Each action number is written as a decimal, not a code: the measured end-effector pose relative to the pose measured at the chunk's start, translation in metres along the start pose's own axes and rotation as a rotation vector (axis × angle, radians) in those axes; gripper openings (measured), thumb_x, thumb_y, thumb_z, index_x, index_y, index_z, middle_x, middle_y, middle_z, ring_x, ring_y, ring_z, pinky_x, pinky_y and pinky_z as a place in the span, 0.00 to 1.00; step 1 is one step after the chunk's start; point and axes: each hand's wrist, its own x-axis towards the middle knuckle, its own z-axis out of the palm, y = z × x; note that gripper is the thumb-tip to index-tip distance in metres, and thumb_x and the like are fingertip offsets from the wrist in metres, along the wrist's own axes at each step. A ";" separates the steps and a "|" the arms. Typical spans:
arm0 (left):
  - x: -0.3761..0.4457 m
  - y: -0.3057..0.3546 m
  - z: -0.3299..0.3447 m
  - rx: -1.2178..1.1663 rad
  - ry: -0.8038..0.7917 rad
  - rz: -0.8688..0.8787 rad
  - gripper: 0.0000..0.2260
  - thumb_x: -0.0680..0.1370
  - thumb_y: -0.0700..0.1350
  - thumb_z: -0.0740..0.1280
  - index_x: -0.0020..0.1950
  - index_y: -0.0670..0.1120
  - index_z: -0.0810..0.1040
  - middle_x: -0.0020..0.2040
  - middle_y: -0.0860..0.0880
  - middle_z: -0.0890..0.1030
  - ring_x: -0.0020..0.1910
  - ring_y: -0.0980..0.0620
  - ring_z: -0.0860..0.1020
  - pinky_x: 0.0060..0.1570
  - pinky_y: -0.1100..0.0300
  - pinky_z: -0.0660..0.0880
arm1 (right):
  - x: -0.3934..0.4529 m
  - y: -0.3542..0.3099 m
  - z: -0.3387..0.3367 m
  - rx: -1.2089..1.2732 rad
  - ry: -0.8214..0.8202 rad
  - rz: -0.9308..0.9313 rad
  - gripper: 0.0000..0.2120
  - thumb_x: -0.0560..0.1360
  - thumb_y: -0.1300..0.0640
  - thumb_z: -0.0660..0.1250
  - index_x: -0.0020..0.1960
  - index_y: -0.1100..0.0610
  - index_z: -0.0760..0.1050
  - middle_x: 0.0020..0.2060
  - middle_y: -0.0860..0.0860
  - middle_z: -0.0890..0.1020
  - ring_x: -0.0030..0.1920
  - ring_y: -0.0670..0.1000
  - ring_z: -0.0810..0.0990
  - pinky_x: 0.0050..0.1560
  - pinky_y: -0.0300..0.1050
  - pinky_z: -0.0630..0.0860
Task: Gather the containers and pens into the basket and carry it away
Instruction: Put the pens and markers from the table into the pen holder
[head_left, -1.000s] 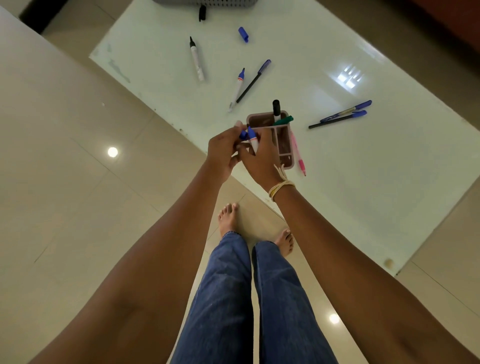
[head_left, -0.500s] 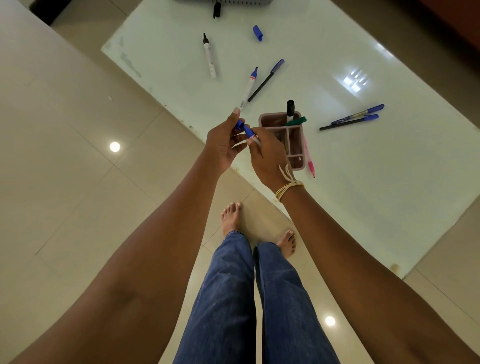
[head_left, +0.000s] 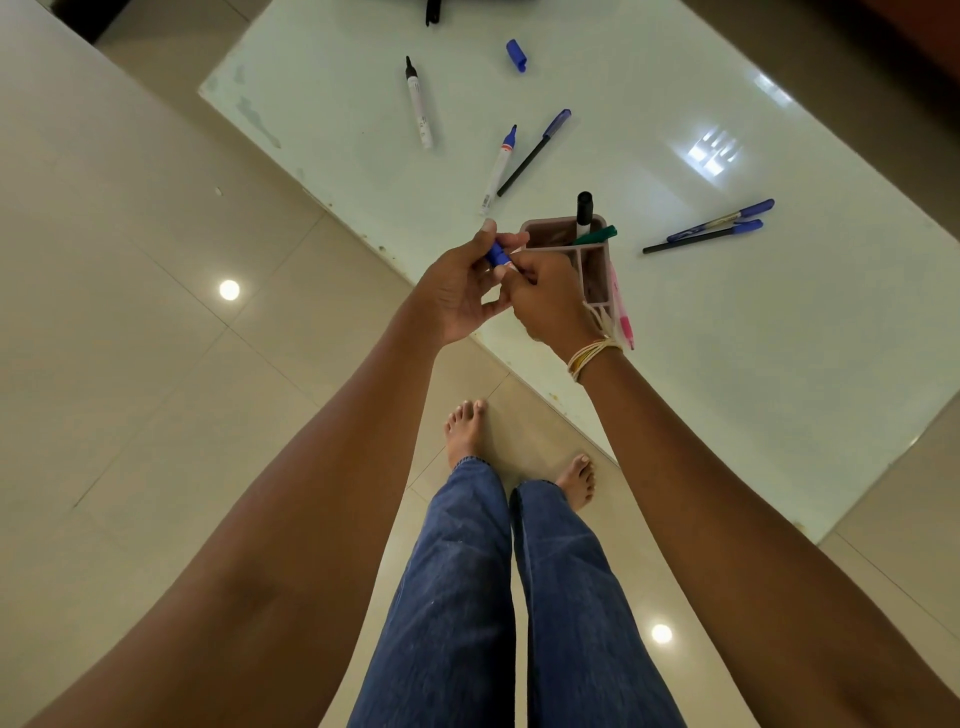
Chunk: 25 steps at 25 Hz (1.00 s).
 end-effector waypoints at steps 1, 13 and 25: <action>0.001 -0.001 0.000 -0.023 -0.010 -0.002 0.17 0.80 0.55 0.62 0.39 0.50 0.85 0.55 0.53 0.84 0.54 0.51 0.80 0.54 0.53 0.77 | -0.001 -0.003 -0.001 0.080 -0.024 0.059 0.09 0.79 0.61 0.62 0.51 0.64 0.79 0.30 0.51 0.73 0.26 0.46 0.69 0.28 0.37 0.66; 0.008 -0.025 0.015 0.197 0.360 -0.060 0.20 0.73 0.58 0.71 0.59 0.47 0.76 0.54 0.48 0.79 0.56 0.46 0.77 0.52 0.50 0.77 | -0.014 0.018 -0.022 0.086 0.357 -0.030 0.10 0.81 0.55 0.62 0.49 0.62 0.76 0.38 0.51 0.77 0.37 0.45 0.75 0.37 0.29 0.73; 0.011 -0.046 0.023 0.426 0.165 -0.233 0.33 0.74 0.40 0.73 0.74 0.48 0.61 0.66 0.37 0.75 0.59 0.38 0.80 0.58 0.48 0.77 | -0.044 0.098 -0.043 -0.193 0.451 -0.123 0.17 0.69 0.58 0.70 0.56 0.63 0.76 0.45 0.58 0.78 0.42 0.49 0.73 0.41 0.33 0.70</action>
